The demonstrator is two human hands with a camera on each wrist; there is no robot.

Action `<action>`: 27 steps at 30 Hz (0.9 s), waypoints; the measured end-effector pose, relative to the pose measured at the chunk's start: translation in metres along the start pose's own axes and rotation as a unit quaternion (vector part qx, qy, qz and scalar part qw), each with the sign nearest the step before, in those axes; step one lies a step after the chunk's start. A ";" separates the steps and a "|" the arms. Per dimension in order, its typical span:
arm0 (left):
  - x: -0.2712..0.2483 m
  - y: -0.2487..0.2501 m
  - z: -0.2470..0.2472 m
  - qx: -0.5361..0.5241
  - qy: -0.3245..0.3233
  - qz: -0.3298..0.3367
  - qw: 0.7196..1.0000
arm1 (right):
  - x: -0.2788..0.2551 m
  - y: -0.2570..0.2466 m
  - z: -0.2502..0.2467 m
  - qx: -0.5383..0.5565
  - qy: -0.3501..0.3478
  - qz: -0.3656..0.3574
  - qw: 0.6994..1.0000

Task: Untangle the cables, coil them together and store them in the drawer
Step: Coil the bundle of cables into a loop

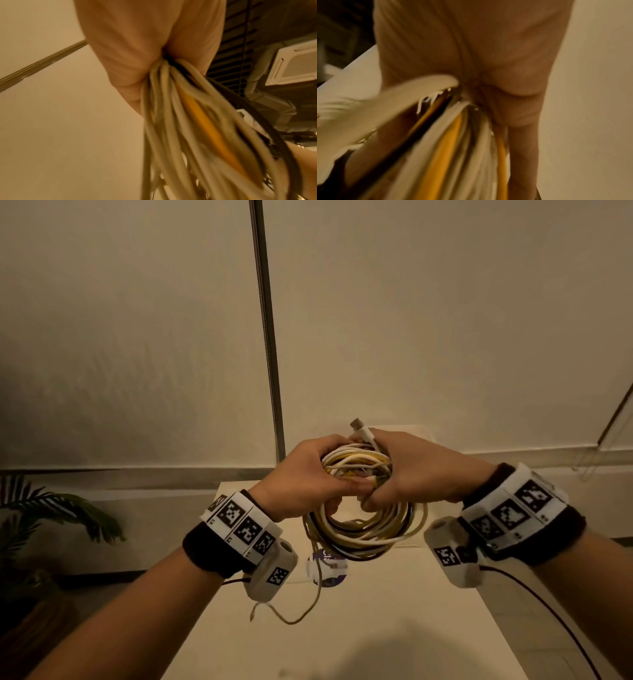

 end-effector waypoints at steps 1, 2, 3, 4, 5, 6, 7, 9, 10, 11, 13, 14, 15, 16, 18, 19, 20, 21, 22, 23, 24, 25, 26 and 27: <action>0.001 0.000 -0.001 0.012 -0.008 -0.006 1.000 | 0.002 -0.002 0.004 -0.009 0.013 0.002 1.000; 0.001 0.001 -0.002 0.024 -0.015 -0.014 1.000 | 0.003 0.000 0.009 -0.003 0.021 0.004 1.000; 0.000 0.002 -0.002 0.039 -0.023 -0.021 0.999 | 0.003 0.003 0.013 0.004 0.026 0.005 1.000; 0.000 0.002 -0.003 0.060 -0.029 -0.027 0.997 | 0.004 0.005 0.016 0.010 0.027 0.006 1.000; 0.000 0.003 -0.002 0.086 -0.033 -0.031 0.995 | 0.005 0.007 0.018 0.014 0.030 0.008 0.999; 0.000 0.003 -0.001 0.112 -0.033 -0.036 0.992 | 0.006 0.009 0.021 0.009 0.040 0.010 0.999; 0.001 0.003 -0.001 0.133 -0.031 -0.040 0.990 | 0.007 0.009 0.023 -0.004 0.062 0.010 0.998; 0.002 0.003 0.000 0.148 -0.035 -0.044 0.987 | 0.008 0.011 0.028 -0.034 0.122 0.008 0.992; 0.003 0.004 0.000 0.152 -0.045 -0.043 0.986 | 0.007 0.013 0.030 -0.039 0.145 0.006 0.989; 0.004 0.004 0.000 0.156 -0.056 -0.044 0.985 | 0.007 0.014 0.032 -0.037 0.157 0.004 0.987; 0.003 0.004 0.001 0.138 -0.062 -0.056 0.987 | 0.006 0.017 0.036 -0.020 0.160 0.011 0.987; 0.003 0.004 0.001 0.112 -0.050 -0.058 0.991 | 0.005 0.019 0.037 -0.002 0.158 0.019 0.987; 0.001 0.003 0.001 0.079 -0.024 -0.058 0.995 | 0.005 0.022 0.039 0.028 0.155 0.031 0.987; -0.001 0.001 0.000 0.040 0.016 -0.055 0.998 | 0.006 0.027 0.040 0.071 0.153 0.045 0.985; -0.010 -0.006 -0.003 -0.023 0.091 -0.047 0.994 | 0.008 0.038 0.042 0.161 0.171 0.067 0.970; -0.016 -0.012 -0.003 -0.040 0.111 -0.043 0.992 | 0.009 0.042 0.042 0.205 0.188 0.078 0.957; -0.023 -0.017 0.000 -0.060 0.123 -0.039 0.990 | 0.010 0.046 0.042 0.254 0.203 0.088 0.942; -0.029 -0.023 0.005 -0.083 0.134 -0.035 0.987 | 0.009 0.047 0.043 0.294 0.214 0.095 0.927; -0.034 -0.030 0.011 -0.106 0.151 -0.032 0.982 | 0.010 0.046 0.045 0.318 0.221 0.098 0.917; -0.036 -0.035 0.017 -0.121 0.173 -0.027 0.977 | 0.010 0.045 0.047 0.328 0.228 0.096 0.912; -0.036 -0.040 0.023 -0.127 0.196 -0.022 0.972 | 0.010 0.044 0.049 0.336 0.237 0.093 0.907; -0.034 -0.042 0.028 -0.125 0.220 -0.015 0.967 | 0.010 0.043 0.052 0.342 0.247 0.087 0.902; -0.031 -0.043 0.033 -0.120 0.242 -0.009 0.963 | 0.011 0.042 0.055 0.351 0.258 0.080 0.897; -0.028 -0.042 0.035 -0.117 0.263 -0.005 0.958 | 0.012 0.042 0.058 0.357 0.270 0.077 0.891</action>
Point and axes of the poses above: each hand's wrist, its own x-axis towards the middle knuckle, its own z-axis out of the palm, y = z × x, the point moved 1 cm from there along x, towards the middle knuckle, and after that the axes turned 15 degrees about z, right-handed, at the moved point
